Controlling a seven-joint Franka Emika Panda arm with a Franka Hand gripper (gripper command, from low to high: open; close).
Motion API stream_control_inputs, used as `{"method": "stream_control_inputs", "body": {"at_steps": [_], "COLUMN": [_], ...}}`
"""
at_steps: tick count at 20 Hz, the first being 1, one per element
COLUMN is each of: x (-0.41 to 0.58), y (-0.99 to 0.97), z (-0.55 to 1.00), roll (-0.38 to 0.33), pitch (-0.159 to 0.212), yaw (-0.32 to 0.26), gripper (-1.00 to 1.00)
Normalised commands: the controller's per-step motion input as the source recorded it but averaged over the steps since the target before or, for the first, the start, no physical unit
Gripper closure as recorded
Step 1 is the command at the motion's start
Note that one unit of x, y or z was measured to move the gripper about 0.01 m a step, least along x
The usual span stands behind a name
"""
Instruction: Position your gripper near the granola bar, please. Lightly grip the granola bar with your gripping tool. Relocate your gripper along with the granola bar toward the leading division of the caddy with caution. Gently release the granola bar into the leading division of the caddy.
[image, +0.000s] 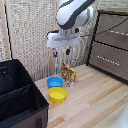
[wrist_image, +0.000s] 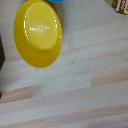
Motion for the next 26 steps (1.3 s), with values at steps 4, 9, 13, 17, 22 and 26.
{"method": "stream_control_inputs", "body": {"at_steps": [4,9,13,17,22,26], "x": [0.373,0.387,0.291,0.193,0.315,0.475], "y": [-0.62,-0.72,-0.67,-0.44,-0.37,-0.36], "z": [-0.04,0.0,-0.07,-0.24,-0.25,-0.27], "roll": [0.074,0.095,0.072,0.003,0.0,0.001], "pitch": [-0.067,-0.098,-0.055,0.007,0.025,0.031], "yaw": [-0.083,-0.085,-0.077,-0.06,-0.037,0.0], "gripper": [-1.0,-1.0,-1.0,-1.0,-1.0,-1.0]}}
